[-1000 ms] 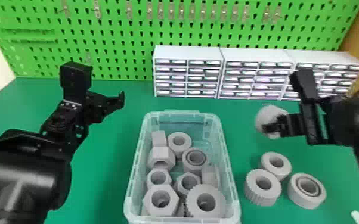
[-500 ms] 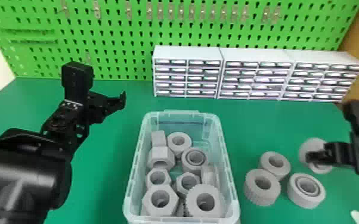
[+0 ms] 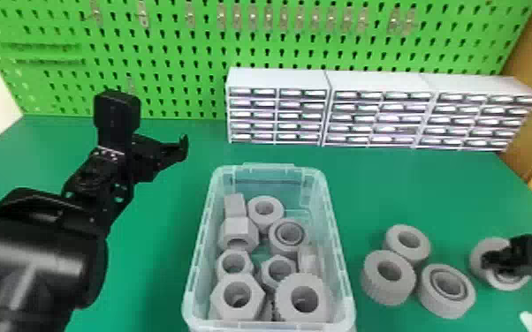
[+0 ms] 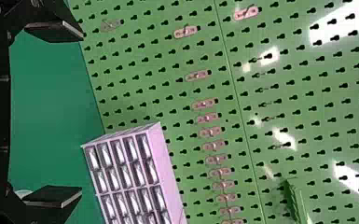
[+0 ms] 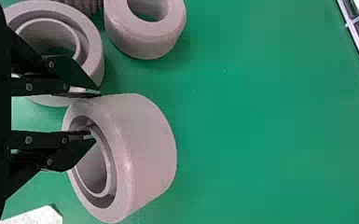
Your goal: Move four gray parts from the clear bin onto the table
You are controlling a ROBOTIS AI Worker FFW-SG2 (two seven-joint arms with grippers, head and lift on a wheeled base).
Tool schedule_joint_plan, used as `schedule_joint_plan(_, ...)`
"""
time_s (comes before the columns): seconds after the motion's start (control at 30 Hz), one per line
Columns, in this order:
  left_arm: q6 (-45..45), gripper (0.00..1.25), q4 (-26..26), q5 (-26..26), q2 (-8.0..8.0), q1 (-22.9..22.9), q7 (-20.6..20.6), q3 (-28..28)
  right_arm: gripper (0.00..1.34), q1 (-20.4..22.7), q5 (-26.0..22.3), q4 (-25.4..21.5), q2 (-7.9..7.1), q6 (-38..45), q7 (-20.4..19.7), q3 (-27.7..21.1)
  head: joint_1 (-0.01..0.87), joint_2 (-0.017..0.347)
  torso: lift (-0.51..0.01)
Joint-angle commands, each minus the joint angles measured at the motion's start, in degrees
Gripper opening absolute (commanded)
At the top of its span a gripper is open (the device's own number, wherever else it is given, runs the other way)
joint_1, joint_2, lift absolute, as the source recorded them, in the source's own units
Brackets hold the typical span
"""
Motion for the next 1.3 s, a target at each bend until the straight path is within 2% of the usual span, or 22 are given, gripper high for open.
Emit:
schedule_joint_plan(0.0,-0.02,1.12,0.00,-0.02,0.00,-0.11,0.00,-0.16,0.11,-1.48,0.39,0.49,-0.55,0.08,-0.02,1.58,0.686,0.026,-0.050)
schedule_joint_plan(0.17,0.07,1.12,0.00,-0.02,0.00,-0.11,0.00,-0.16,0.11,-2.54,-0.05,1.54,-0.90,0.08,-0.02,3.34,0.686,0.026,-0.050)
schedule_joint_plan(0.43,0.07,1.12,0.00,-0.02,0.00,-0.11,0.00,-0.16,0.11,-3.33,-0.40,2.95,-0.64,0.08,0.07,6.68,0.686,0.026,-0.050)
schedule_joint_plan(0.87,0.07,1.12,0.00,-0.10,0.00,-0.11,0.00,-0.16,0.15,-3.59,-0.92,4.09,-0.29,0.08,-0.02,8.70,0.686,0.026,-0.050)
schedule_joint_plan(0.97,0.07,1.12,0.09,-0.10,0.00,-0.11,0.00,-0.16,0.32,-3.77,-0.48,4.09,-0.11,0.08,0.07,8.88,0.686,0.026,-0.050)
schedule_joint_plan(1.1,0.07,1.12,0.00,-0.10,0.00,-0.11,0.00,-0.16,0.75,-3.94,0.04,4.09,-0.02,0.08,0.07,9.58,0.686,0.026,-0.050)
schedule_joint_plan(1.17,0.07,1.12,0.00,-0.10,0.00,-0.11,0.00,-0.16,0.82,-3.94,0.04,4.09,-0.02,0.08,0.07,9.76,0.686,0.026,-0.050)
schedule_joint_plan(1.27,0.07,1.12,0.00,-0.10,0.00,-0.11,0.00,-0.16,0.82,-4.03,-0.05,4.09,0.06,0.08,0.07,9.76,0.686,0.026,-0.050)
